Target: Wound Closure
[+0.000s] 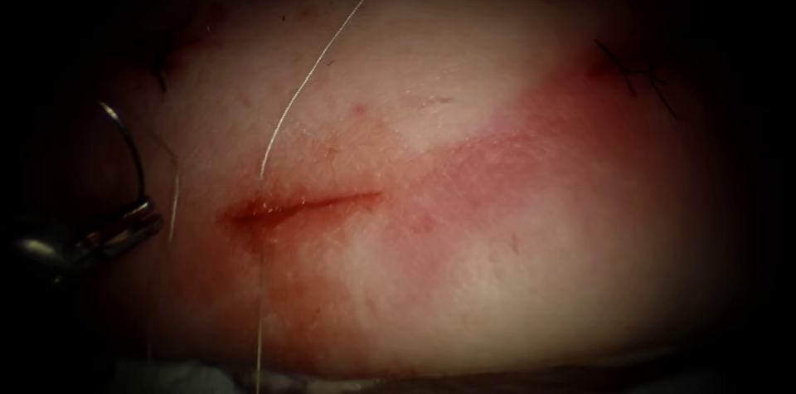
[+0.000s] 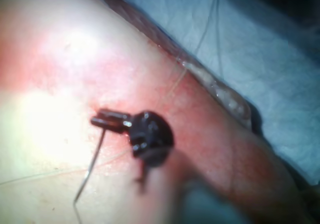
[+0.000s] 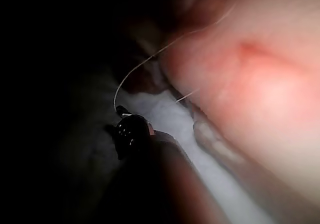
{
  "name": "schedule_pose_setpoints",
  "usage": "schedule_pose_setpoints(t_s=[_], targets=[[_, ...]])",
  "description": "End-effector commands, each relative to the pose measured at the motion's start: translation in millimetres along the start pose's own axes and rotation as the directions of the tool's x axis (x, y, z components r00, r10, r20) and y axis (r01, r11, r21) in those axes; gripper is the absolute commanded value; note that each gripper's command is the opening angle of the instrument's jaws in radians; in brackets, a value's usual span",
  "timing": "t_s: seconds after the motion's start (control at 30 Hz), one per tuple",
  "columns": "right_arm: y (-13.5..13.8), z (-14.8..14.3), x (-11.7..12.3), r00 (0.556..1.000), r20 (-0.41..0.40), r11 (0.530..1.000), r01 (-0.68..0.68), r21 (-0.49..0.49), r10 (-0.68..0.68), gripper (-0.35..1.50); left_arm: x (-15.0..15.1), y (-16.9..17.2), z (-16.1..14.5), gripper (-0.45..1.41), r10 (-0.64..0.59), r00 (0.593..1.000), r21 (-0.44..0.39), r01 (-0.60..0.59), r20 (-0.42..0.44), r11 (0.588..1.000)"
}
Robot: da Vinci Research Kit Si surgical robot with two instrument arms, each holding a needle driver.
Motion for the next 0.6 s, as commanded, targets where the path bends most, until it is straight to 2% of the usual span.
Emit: schedule_pose_setpoints(t_s=[0.03,0.2,0.27,0.33,0.43,0.57,0.6], targets=[[1.4,-0.1,-1.0,1.000,0.003,1.000,-0.012,-0.009,0.012,1.30,-0.3,0.8,0.4,-0.45,-0.003,1.000,-0.002,0.003,-0.002,1.000],[6.4,-3.3,-5.0,0.999,-0.001,0.998,-0.046,-0.030,0.046,1.35,-0.5,0.7,0.4,-0.45,-0.002,1.000,-0.006,0.002,-0.002,1.000],[8.9,-5.2,-7.4,0.998,-0.018,0.997,-0.065,-0.050,0.064,1.40,-0.7,0.6,0.3,-0.45,-0.002,1.000,-0.008,0.002,-0.007,1.000],[10.3,-6.1,-8.9,0.998,-0.030,0.995,-0.059,-0.075,0.057,1.33,-0.8,0.6,0.3,-0.45,-0.002,1.000,-0.007,0.002,-0.005,1.000],[12.9,-4.7,-11.0,1.000,0.011,0.989,0.009,-0.150,-0.007,1.33,-1.0,0.7,0.5,-0.45,-0.001,1.000,-0.008,0.001,-0.001,1.000],[15.2,-1.0,-12.0,0.985,0.067,0.969,0.168,-0.180,-0.159,1.31,-1.0,0.9,0.6,-0.45,0.002,1.000,-0.012,-0.002,0.002,1.000],[15.2,-1.0,-12.0,0.985,0.067,0.969,0.168,-0.180,-0.159,1.31,-1.0,0.9,0.6,-0.45,0.002,1.000,-0.012,-0.002,0.002,1.000]])
